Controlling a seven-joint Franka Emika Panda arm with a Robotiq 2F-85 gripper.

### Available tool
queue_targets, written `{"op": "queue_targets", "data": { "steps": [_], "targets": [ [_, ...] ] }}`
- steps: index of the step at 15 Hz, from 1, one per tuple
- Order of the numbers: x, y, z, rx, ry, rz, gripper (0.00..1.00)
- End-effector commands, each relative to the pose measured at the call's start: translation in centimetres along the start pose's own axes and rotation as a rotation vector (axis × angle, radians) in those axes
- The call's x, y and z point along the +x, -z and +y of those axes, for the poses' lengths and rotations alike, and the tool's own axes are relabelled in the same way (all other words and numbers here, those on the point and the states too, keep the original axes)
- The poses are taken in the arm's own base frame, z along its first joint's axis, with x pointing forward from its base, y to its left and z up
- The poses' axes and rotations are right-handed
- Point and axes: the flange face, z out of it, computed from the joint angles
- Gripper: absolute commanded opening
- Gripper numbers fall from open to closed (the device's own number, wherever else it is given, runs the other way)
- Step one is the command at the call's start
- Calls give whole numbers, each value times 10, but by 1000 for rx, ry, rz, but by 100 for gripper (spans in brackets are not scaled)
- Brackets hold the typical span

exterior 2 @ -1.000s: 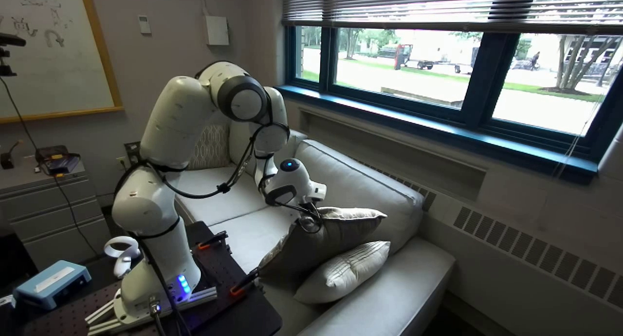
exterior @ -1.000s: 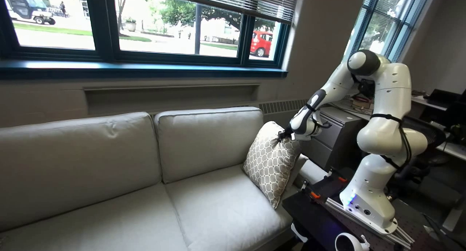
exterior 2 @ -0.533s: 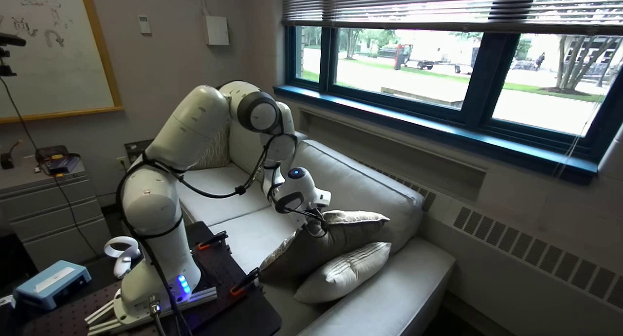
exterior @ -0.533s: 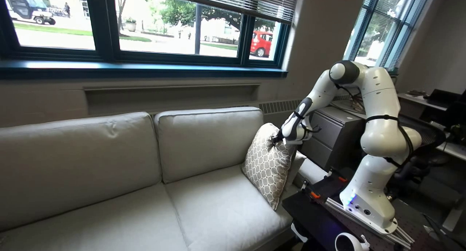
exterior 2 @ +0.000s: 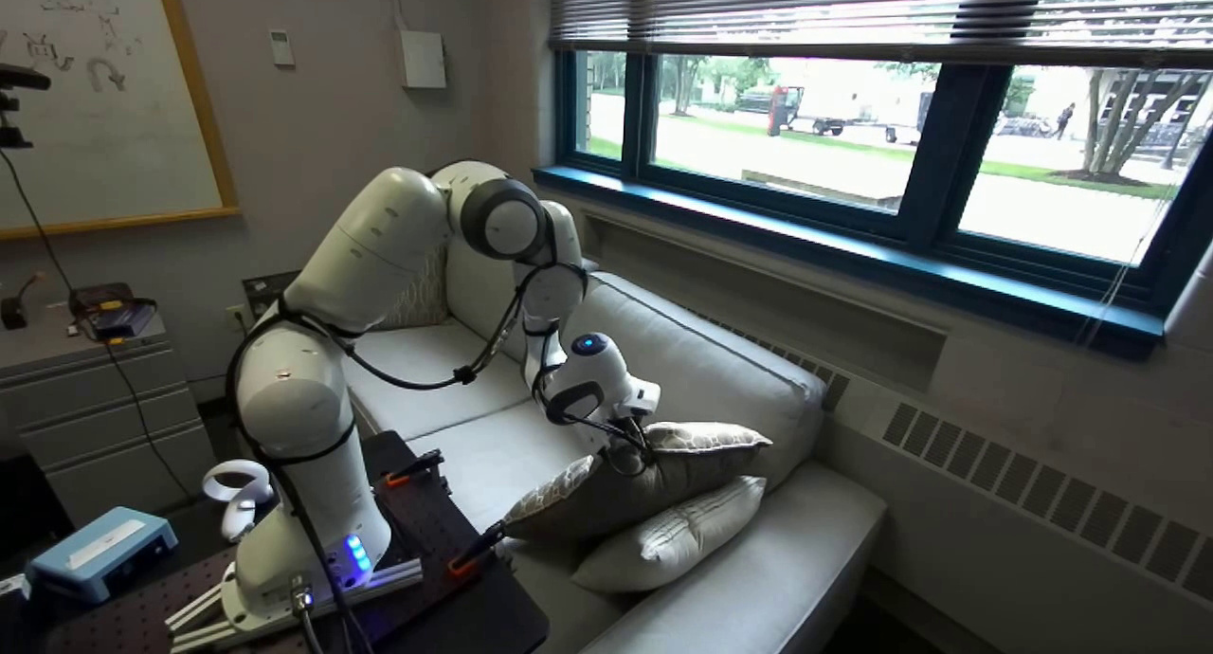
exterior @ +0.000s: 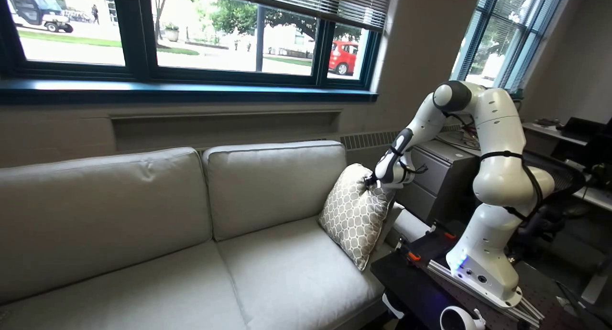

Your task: Put the pillows upright against the armrest

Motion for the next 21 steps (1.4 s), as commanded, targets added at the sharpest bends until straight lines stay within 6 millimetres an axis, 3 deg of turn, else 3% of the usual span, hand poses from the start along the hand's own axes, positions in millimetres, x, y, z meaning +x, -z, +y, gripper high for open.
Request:
{"op": "queue_targets", "data": {
  "steps": [1, 2, 4, 10, 12, 21],
  "targets": [
    [-1, -4, 28, -10, -87, 3, 28],
    [-4, -5, 34, -10, -103, -2, 29],
    [-7, -4, 44, -3, -129, -9, 41],
    [-5, 11, 60, 26, -174, -4, 88],
    [0, 17, 67, 32, -200, 7, 99],
    [31, 76, 126, 46, -410, 119, 100]
  ]
}}
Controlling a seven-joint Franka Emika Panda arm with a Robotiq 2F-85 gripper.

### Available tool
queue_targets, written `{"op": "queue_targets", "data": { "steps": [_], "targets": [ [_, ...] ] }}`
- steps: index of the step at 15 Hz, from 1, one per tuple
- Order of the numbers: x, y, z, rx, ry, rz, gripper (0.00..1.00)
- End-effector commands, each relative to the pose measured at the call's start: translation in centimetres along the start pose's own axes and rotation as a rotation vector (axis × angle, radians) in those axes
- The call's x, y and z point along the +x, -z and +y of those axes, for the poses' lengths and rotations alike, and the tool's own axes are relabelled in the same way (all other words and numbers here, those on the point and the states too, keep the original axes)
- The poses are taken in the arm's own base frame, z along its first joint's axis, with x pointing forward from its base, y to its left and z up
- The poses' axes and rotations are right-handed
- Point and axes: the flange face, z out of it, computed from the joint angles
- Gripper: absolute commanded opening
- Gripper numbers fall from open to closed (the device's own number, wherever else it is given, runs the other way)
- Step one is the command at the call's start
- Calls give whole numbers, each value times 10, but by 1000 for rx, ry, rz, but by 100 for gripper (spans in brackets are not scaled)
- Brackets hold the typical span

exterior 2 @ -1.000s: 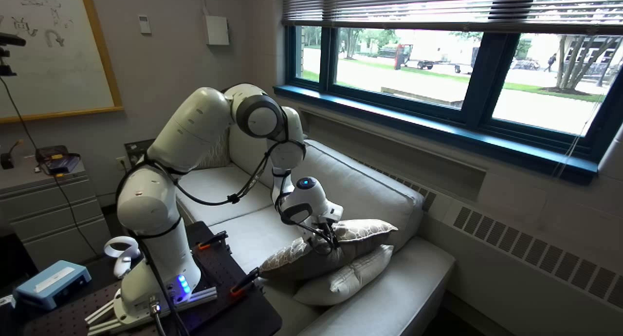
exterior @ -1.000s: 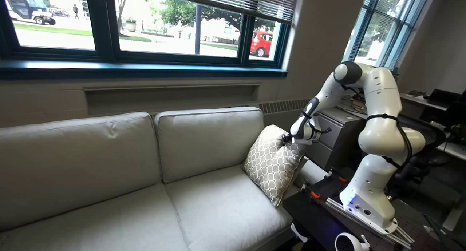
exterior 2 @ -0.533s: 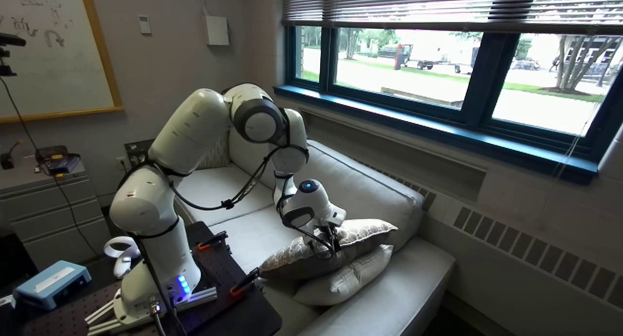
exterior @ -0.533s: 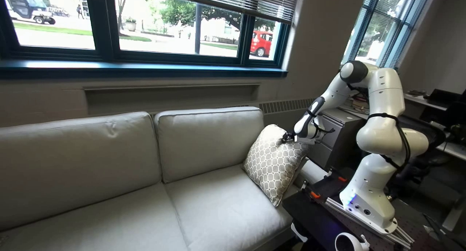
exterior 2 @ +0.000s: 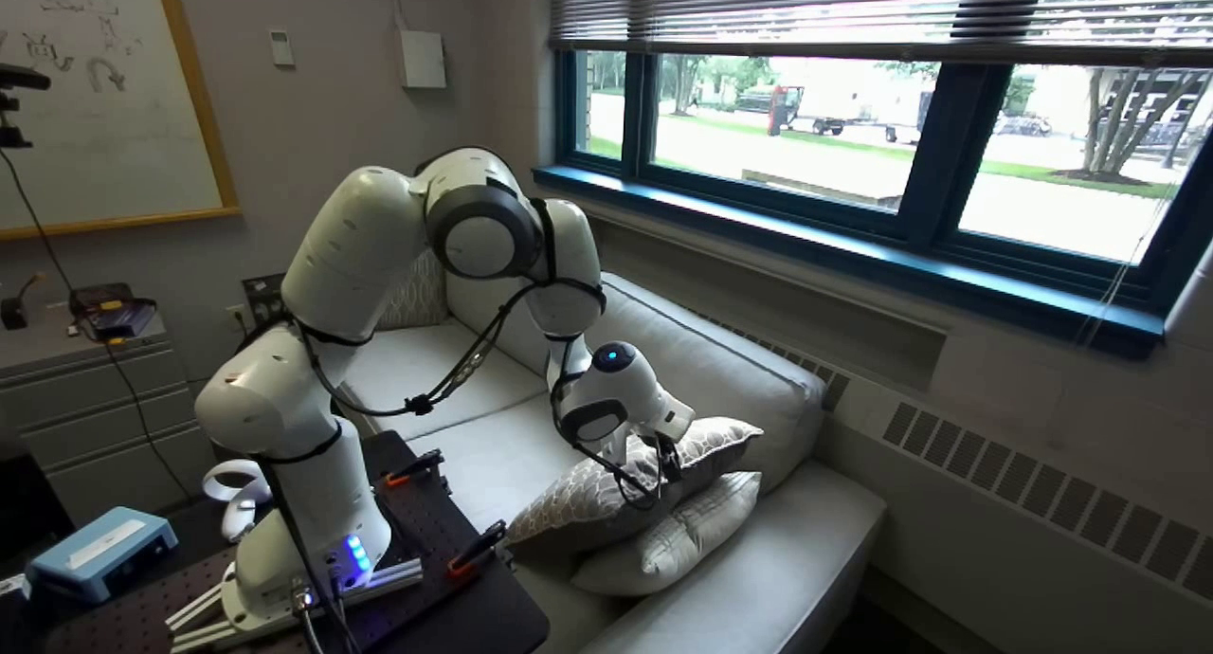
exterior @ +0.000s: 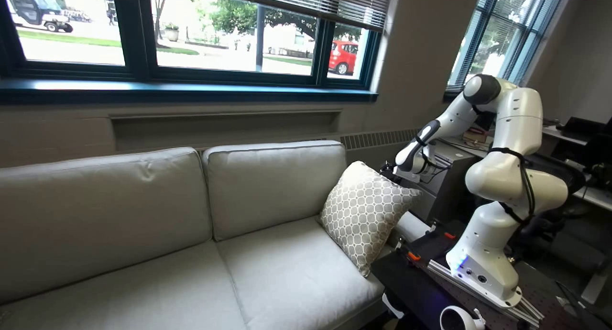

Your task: Put the pillows upright against the armrest

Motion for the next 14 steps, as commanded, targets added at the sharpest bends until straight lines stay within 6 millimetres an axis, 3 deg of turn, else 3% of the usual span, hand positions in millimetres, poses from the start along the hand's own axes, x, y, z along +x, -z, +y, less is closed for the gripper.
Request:
{"op": "queue_targets", "data": {
  "steps": [1, 5, 8, 11, 14],
  "targets": [
    [18, 35, 16, 21, -73, 49, 100],
    [36, 69, 22, 68, -104, 103, 100],
    [32, 93, 5, 136, -61, 113, 100],
    [6, 107, -28, 229, 28, 81, 100],
    [-48, 113, -71, 328, 153, -6, 100]
  ]
}}
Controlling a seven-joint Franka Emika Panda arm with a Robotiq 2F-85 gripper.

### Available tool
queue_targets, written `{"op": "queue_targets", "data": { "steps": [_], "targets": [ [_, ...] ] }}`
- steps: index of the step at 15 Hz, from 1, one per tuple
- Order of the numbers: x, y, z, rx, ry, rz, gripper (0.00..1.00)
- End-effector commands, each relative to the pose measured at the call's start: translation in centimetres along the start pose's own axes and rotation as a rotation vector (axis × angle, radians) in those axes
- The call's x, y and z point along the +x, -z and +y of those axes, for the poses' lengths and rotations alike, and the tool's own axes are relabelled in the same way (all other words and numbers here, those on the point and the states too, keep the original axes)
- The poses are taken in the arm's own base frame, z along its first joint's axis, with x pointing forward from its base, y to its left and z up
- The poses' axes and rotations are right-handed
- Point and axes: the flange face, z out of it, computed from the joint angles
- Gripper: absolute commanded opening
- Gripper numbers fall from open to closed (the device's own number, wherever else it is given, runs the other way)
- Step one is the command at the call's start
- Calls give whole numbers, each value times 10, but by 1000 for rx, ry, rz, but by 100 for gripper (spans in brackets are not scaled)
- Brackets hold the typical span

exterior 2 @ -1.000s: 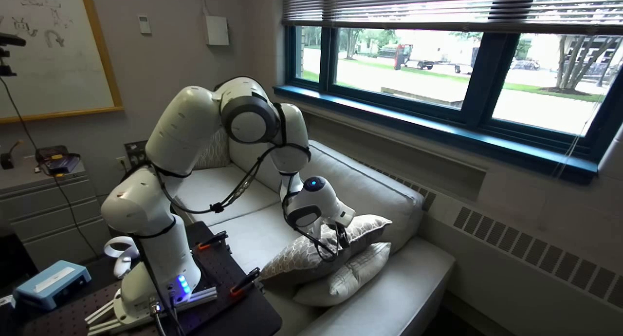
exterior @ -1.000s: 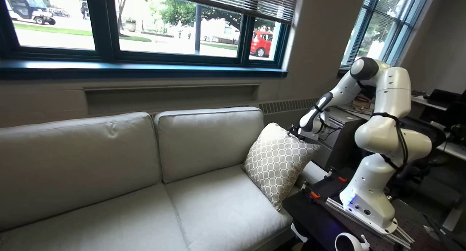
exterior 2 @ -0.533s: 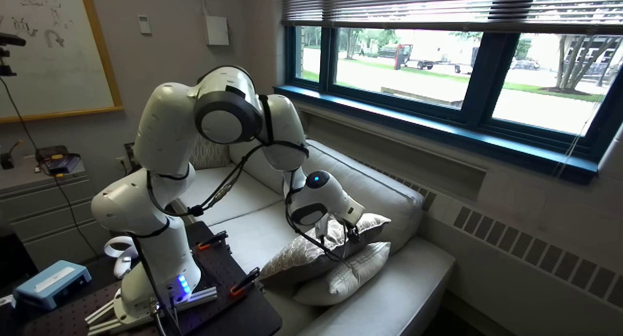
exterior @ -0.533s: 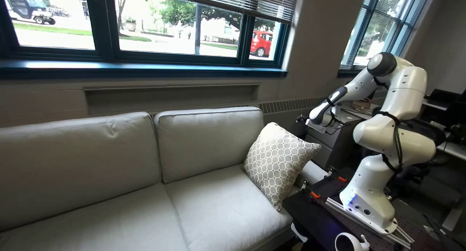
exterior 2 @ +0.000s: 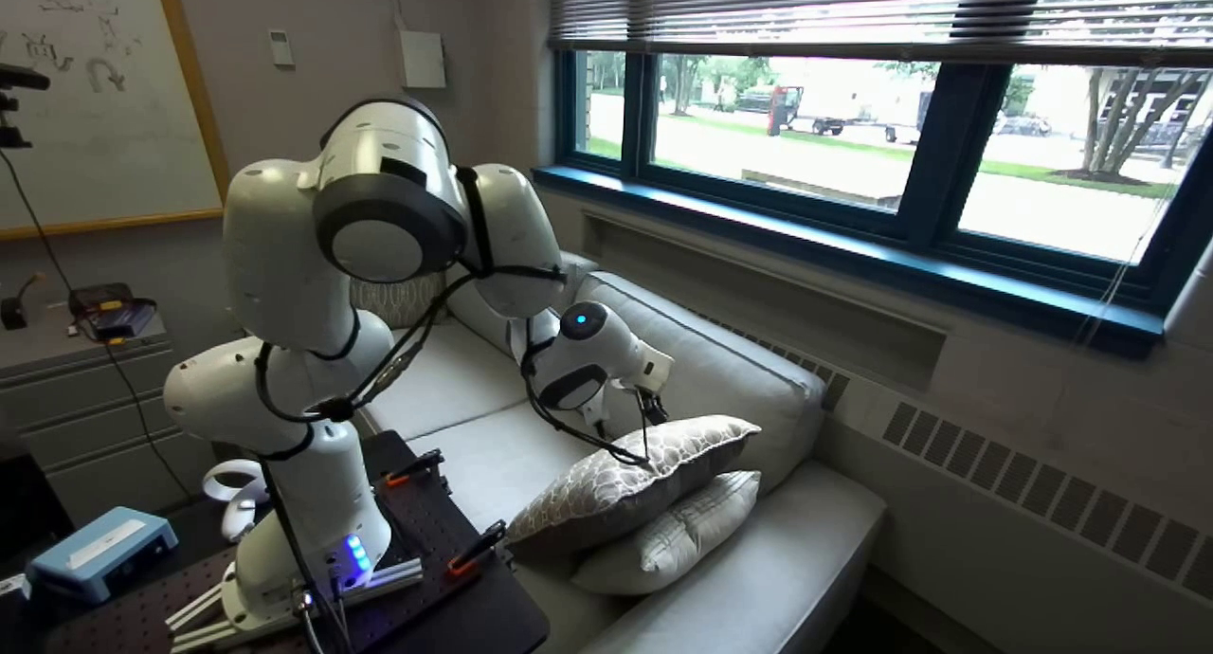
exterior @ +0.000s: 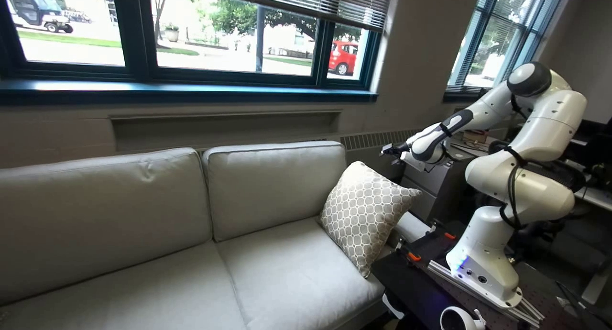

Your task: Put the pillows upright against the armrest

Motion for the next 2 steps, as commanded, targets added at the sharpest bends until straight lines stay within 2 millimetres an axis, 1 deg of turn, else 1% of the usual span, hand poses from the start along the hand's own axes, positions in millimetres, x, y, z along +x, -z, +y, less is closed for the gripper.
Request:
{"op": "queue_targets", "data": {
  "steps": [1, 2],
  "targets": [
    [-67, 1, -50, 101, 123, -121, 100],
    [-92, -1, -66, 120, 159, -172, 100]
  ]
}}
